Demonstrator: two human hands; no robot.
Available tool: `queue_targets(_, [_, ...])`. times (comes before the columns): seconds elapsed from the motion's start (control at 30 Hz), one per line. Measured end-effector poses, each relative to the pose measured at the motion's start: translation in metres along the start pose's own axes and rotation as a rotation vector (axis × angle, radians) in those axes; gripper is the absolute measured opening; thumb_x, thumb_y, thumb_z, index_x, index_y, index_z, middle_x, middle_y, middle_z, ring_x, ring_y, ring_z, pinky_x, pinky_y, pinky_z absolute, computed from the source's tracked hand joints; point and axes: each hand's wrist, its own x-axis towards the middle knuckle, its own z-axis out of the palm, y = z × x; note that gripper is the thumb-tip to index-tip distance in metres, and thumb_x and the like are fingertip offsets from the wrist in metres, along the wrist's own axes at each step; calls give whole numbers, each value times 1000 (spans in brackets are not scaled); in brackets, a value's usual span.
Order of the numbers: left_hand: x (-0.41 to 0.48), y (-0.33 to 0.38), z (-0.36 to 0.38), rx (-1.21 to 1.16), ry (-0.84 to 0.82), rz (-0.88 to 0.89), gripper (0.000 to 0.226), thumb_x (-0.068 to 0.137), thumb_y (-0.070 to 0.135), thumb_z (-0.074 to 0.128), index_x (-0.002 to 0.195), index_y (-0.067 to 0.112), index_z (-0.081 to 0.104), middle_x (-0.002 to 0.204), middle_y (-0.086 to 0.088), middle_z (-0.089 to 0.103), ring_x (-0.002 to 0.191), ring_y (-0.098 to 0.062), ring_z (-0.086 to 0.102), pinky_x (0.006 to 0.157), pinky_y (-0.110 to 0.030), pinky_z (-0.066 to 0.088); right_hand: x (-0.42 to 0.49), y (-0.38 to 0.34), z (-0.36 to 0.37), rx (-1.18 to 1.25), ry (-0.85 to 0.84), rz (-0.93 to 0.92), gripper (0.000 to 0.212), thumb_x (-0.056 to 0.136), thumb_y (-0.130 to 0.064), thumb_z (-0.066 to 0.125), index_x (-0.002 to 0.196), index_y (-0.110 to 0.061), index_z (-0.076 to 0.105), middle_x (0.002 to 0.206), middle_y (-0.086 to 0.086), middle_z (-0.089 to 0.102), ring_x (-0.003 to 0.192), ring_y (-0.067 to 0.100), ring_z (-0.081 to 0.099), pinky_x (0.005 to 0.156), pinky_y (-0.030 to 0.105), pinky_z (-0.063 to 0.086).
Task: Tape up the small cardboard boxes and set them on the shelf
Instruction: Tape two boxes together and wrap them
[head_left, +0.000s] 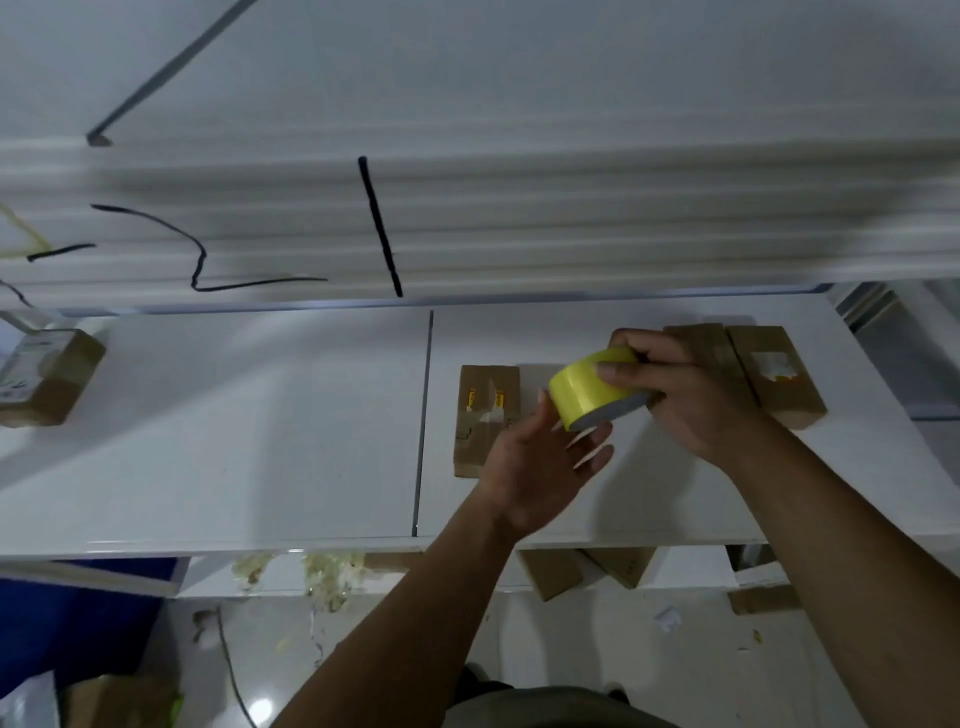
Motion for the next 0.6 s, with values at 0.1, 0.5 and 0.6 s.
queue_targets(0.1, [-7,-13,-5,-78,3,-46,34,93,26,62,119,5,68,107,-10,66,98,-23,63,103,-37,51,-9,11,2,33,-31,26,26,84,-17,71,64,-22,55,67,-3,39,68,9,47,61,25,35])
queue_targets(0.5, [-20,-25,3,-186,180,-92,30,107,4,50,130,-6,66,123,-20,74,108,-29,74,96,-29,58,-23,29,2,322,79,91,31,62,-23,91,75,-15,64,81,3,46,81,14,56,71,32,40])
queue_targets(0.6, [-23,-25,7,-151,201,-114,36,108,7,52,140,-6,61,128,-21,69,108,-30,72,114,-36,49,-28,33,3,474,97,91,13,69,-18,79,77,-15,69,87,7,49,99,30,51,83,39,40])
